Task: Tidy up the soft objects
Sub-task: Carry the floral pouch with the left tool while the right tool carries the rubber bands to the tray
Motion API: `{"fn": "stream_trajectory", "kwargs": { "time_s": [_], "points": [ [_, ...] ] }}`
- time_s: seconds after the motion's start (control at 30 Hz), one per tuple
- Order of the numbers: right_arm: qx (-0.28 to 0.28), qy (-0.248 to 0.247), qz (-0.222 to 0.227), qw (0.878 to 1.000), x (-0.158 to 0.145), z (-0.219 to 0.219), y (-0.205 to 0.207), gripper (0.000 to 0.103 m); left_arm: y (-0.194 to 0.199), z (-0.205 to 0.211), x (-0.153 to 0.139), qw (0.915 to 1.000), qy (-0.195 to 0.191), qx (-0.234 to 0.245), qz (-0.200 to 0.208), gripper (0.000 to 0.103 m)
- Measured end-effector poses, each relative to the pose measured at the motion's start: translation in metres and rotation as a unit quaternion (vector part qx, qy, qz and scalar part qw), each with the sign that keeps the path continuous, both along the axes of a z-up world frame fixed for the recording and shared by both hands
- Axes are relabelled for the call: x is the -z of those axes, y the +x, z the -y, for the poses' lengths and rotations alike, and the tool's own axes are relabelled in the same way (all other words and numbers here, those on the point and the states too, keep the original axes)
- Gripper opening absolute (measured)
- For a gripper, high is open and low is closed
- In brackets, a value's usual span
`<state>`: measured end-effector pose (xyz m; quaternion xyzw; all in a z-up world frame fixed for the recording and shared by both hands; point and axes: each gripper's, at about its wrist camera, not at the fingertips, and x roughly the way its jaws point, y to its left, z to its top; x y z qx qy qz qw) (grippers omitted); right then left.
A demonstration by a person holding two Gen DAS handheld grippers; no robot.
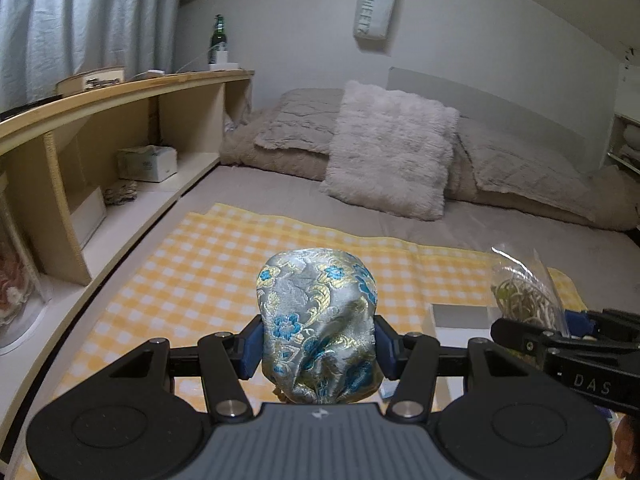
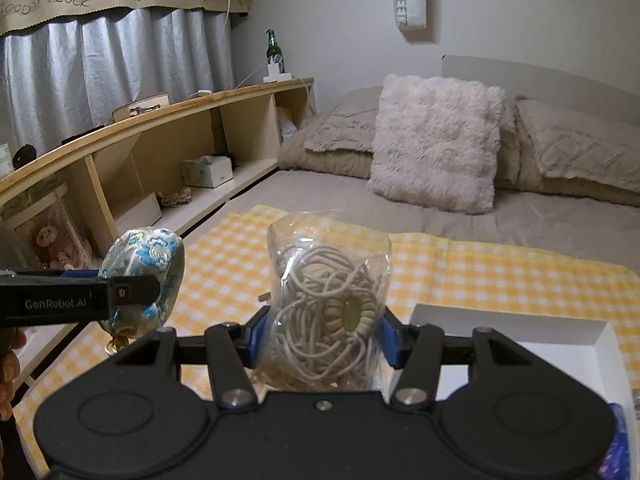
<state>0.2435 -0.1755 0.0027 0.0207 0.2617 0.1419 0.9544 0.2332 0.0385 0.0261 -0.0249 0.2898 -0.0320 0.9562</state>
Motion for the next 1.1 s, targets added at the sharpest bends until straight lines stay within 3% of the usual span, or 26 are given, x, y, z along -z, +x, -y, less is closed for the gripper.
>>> {"fn": "stream_trajectory", "kwargs": {
  "time_s": [0.5, 1.1],
  "points": [
    [0.051, -0.011, 0.007, 0.999, -0.001, 0.062, -0.003, 0.055, 0.021, 0.069, 0.011, 0.9975, 0.0, 0.07, -0.007, 0.056],
    [0.14, -0.009, -0.007, 0.99, 0.014, 0.153, 0.006, 0.055, 0.067, 0.145, 0.045, 0.9893, -0.015, 0.138, -0.045, 0.056]
  ]
}}
